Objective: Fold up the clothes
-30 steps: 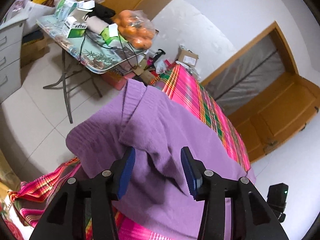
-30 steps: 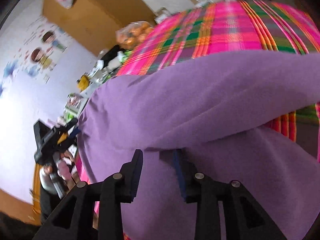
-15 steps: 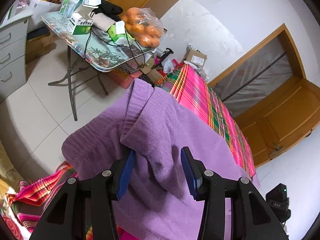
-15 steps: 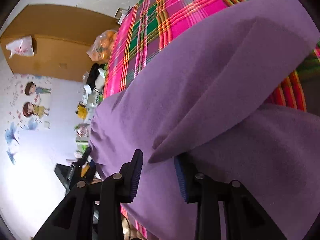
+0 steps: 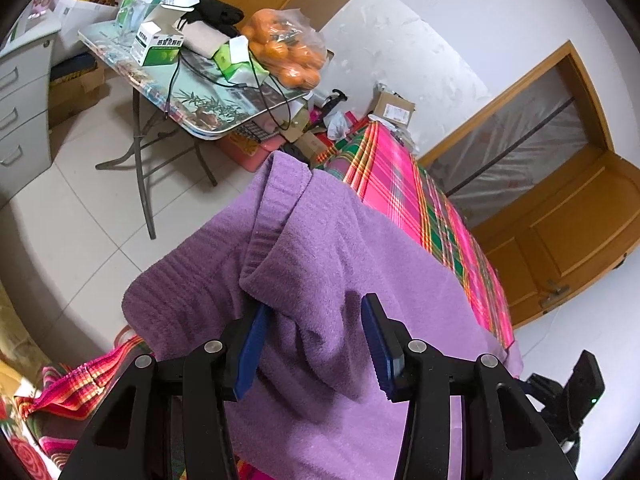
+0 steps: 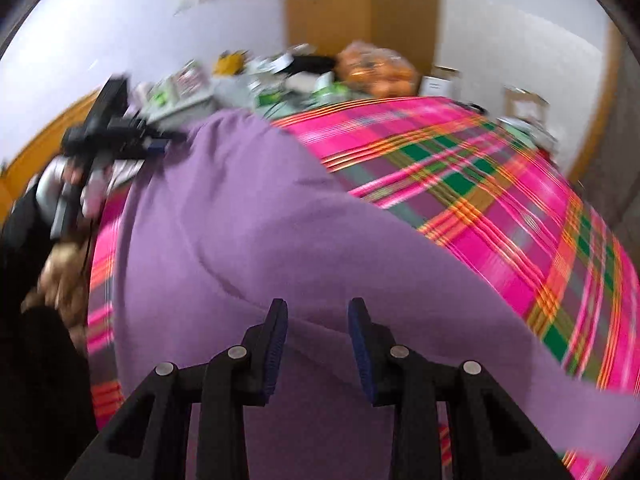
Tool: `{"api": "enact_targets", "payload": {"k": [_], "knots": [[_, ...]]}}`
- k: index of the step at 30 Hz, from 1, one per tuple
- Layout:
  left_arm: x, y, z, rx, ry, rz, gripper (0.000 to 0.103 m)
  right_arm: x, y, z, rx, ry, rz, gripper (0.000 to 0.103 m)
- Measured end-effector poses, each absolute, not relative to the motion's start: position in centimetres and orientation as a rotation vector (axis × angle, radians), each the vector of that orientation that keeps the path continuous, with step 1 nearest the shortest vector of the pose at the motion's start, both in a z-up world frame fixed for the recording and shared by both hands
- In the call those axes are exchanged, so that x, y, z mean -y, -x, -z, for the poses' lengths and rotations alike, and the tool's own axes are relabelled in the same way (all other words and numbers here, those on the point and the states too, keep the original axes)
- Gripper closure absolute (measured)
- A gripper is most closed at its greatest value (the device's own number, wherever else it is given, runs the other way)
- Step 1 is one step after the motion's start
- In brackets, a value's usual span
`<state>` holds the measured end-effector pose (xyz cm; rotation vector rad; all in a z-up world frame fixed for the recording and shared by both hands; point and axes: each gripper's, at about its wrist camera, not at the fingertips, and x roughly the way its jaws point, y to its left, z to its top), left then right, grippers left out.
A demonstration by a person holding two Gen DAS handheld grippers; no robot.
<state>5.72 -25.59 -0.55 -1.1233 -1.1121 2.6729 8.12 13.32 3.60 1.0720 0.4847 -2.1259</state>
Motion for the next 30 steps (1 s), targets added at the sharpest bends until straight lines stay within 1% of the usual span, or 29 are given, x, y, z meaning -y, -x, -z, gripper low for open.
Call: {"api": "enact_targets", "payload": {"k": [6,7,9,10,11,12,13,14,17,23,26,28,30], "knots": [[25.6,-5.7,0.6,1.111,1.128,-2.668,0.054,-10.9,-9.0,-1.9,-0.681,-1.095,1.933,0.070],[25.7,-5.6,0.6,1.114,1.128,-2.665,0.056,-10.6,-9.3,-1.8,-0.701,-1.097,1.916,0.070],[25.8,-5.6,0.6,1.118,1.131,-2.665,0.060,-10.4,-9.8,-1.6,-0.731,-1.090,1.914,0.076],[25.8,-5.6,0.7,1.119,1.135,-2.668,0.064,-10.4,-9.9,-1.9,-0.727,-1.081,1.926,0.078],[25.9,-5.5,0.7,1.120,1.138,-2.671,0.069,-10.6,-10.0,-2.3,-0.718,-1.069,1.941,0.083],[25.9,-5.5,0.7,1.121,1.142,-2.674,0.071,-10.7,-10.0,-2.8,-0.708,-1.056,1.955,0.091],[26.0,-5.5,0.7,1.127,1.141,-2.672,0.079,-10.8,-10.1,-3.2,-0.698,-1.043,1.969,0.095],[26.1,-5.6,0.7,1.136,1.136,-2.669,0.084,-10.9,-10.1,-3.7,-0.688,-1.031,1.983,0.098],[26.2,-5.7,0.1,1.143,1.109,-2.676,0.093,-11.3,-10.3,-5.0,-0.657,-0.992,2.025,0.099],[26.1,-5.1,-4.1,1.054,0.968,-2.727,0.096,-12.1,-10.7,-7.8,-0.595,-0.911,2.106,0.099],[26.3,-5.0,-6.4,1.020,0.886,-2.747,0.096,-12.1,-11.9,-9.7,-0.534,-0.854,2.102,0.099],[26.7,-5.3,-7.2,1.009,0.851,-2.761,0.096,-12.1,-12.8,-11.0,-0.491,-0.814,2.094,0.099],[27.2,-5.8,-7.5,1.004,0.828,-2.773,0.096,-11.3,-14.1,-11.0,-0.474,-0.802,2.057,0.099]]}}
